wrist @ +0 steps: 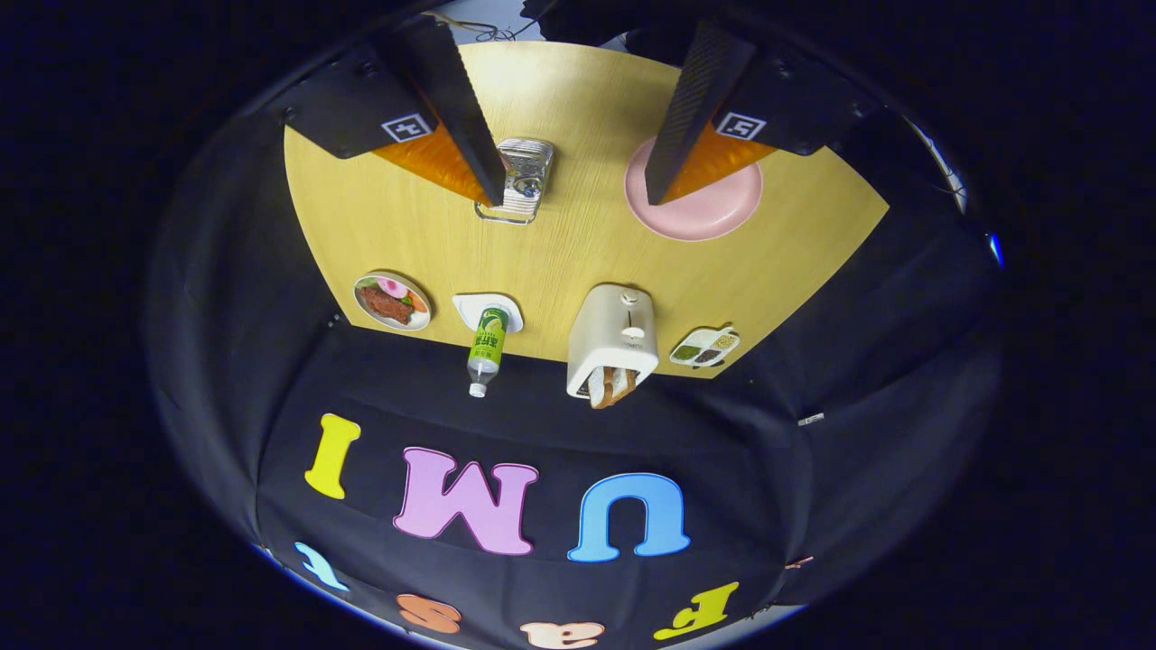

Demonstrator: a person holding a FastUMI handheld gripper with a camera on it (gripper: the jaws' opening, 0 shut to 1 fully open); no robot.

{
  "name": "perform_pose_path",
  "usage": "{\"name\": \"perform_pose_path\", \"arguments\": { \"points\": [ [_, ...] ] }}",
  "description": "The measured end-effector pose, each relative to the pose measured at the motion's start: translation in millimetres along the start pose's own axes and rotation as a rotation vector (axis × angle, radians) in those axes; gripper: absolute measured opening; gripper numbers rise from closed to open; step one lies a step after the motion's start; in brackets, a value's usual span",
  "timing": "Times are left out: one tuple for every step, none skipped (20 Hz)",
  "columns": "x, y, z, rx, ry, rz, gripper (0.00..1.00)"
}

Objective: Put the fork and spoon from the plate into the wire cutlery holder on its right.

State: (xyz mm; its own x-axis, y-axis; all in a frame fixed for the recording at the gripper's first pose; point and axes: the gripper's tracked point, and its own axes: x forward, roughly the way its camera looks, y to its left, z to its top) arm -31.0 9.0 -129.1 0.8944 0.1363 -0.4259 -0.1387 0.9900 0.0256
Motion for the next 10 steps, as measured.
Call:
{"name": "perform_pose_path", "arguments": {
  "points": [
    [0.1, 0.8, -0.2, -0.001, 0.002, 0.003, 0.97],
    [0.2, 0.5, 1.2, -0.002, -0.003, 0.005, 0.97],
    [-0.5, 0.4, 1.6, -0.004, -0.003, 0.006, 0.98],
    [-1.1, 0.7, 2.5, -0.003, -0.005, 0.008, 0.97],
    [-1.1, 0.8, 2.8, -0.002, -0.008, 0.008, 0.97],
    [-0.8, 0.6, 2.4, -0.001, -0.007, 0.009, 0.97],
    [-1.0, 1.3, 2.2, -0.002, -0.007, 0.009, 0.97],
    [-1.7, 1.4, 1.5, -0.004, -0.004, 0.009, 0.97],
    [-2.0, 1.2, 1.6, -0.006, -0.006, 0.009, 0.97],
    [-2.8, 1.6, 1.2, -0.007, -0.005, 0.010, 0.97]
  ]
}}
